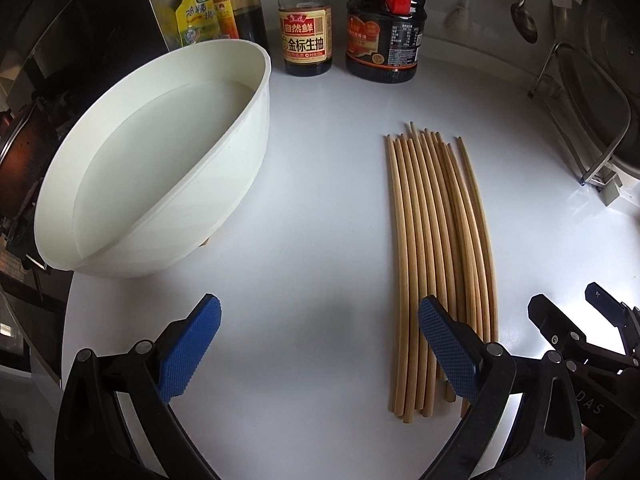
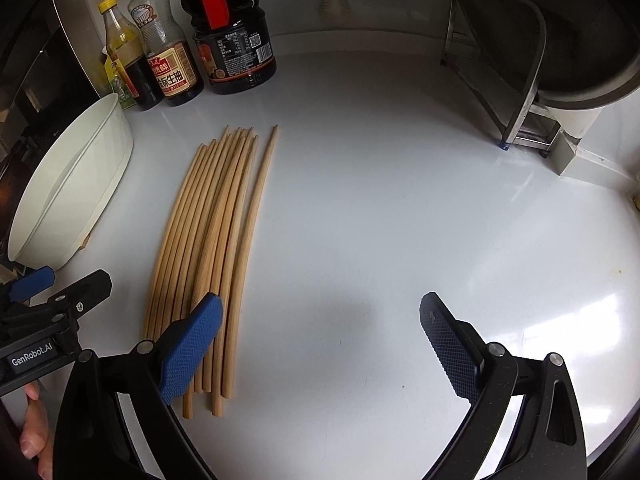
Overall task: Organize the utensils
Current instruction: 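Move both tools down toward the bundle of wooden chopsticks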
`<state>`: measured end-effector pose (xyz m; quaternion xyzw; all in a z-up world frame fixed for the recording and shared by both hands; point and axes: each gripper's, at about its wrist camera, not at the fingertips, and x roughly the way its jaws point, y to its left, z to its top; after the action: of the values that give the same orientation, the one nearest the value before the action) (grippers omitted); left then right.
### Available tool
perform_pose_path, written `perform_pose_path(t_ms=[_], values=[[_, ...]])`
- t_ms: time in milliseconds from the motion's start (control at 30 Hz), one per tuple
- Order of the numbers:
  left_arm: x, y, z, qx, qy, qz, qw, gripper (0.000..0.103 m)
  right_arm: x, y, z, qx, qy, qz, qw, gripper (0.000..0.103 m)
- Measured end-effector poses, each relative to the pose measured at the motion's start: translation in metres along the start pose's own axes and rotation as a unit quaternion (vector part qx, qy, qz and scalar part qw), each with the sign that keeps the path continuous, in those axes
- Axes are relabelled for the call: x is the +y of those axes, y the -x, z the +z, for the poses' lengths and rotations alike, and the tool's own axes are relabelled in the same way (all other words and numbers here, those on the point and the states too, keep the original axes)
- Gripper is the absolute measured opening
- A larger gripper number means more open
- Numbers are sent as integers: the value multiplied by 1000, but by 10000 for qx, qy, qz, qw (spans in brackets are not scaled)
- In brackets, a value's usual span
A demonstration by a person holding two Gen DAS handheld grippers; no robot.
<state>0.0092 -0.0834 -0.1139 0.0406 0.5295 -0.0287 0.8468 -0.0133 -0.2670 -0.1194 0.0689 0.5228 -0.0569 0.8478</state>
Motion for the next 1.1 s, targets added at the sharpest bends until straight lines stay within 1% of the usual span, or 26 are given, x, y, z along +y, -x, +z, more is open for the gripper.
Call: perform_pose_path(t_ms=[67,133,233,300,467,900,1000,1100], values=[[-2,-8,-1,42,65,-64,9999,97,1,-4,1,-9,101,-83,9999,94],[-5,-16,-1,85,-40,-110,9999,97,1,-6,1,-54,150,-105,9998,94],[-8,-24,3,67,-195,85,9998,97,-1,-11,3,-47,126,-87,9999,94],[-6,-27,6,55,-157,91,9998,97,-1,-14,2,-51,146,-105,9998,95],[-3,-31,10,72,-70,-102,9999,97,0,-21,2,8,168,-92,9998,94],[-9,-39,10,5,-289,104,9995,97,-1,-31,-1,36,100,-204,9997,94],[-8,-41,11,-23,-331,252,9991,97,4,-31,0,53,137,-227,9996,94],[-4,-43,11,-7,-312,274,9991,97,9,-32,1,24,187,-250,9995,94]])
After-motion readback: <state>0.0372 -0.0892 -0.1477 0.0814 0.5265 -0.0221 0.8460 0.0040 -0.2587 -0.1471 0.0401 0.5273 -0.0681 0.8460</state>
